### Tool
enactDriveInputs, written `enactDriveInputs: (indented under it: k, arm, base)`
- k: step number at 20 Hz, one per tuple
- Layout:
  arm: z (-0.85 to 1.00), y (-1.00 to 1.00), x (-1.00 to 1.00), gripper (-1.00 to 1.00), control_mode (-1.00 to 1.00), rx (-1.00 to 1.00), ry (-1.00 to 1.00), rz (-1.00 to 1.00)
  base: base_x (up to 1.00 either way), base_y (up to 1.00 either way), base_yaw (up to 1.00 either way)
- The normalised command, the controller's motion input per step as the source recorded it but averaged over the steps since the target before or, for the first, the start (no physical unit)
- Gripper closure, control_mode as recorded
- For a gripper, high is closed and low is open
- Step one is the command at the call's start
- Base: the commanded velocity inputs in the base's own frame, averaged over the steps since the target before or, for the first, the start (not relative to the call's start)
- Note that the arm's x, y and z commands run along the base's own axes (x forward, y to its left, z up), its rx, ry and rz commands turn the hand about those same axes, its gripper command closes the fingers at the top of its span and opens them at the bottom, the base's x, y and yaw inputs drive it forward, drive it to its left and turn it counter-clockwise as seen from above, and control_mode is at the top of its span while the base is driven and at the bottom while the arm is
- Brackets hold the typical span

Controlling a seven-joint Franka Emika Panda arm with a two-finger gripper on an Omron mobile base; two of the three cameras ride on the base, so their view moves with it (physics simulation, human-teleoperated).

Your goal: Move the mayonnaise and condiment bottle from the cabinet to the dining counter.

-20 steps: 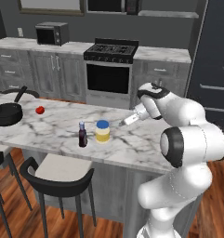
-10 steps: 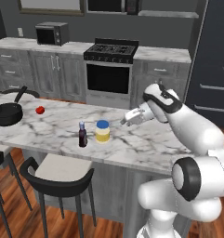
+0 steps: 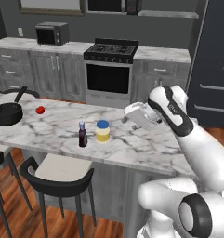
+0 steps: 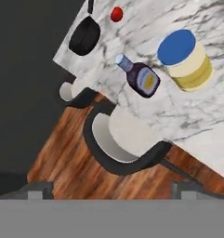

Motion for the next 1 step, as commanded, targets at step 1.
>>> enactDriveInputs:
  k: [1]
  arm:
    - [0.22,0.00,-0.51,-1.00,-1.00,-0.17,0.15,-0.23]
  base:
    - [0.00,0.00,0.00]
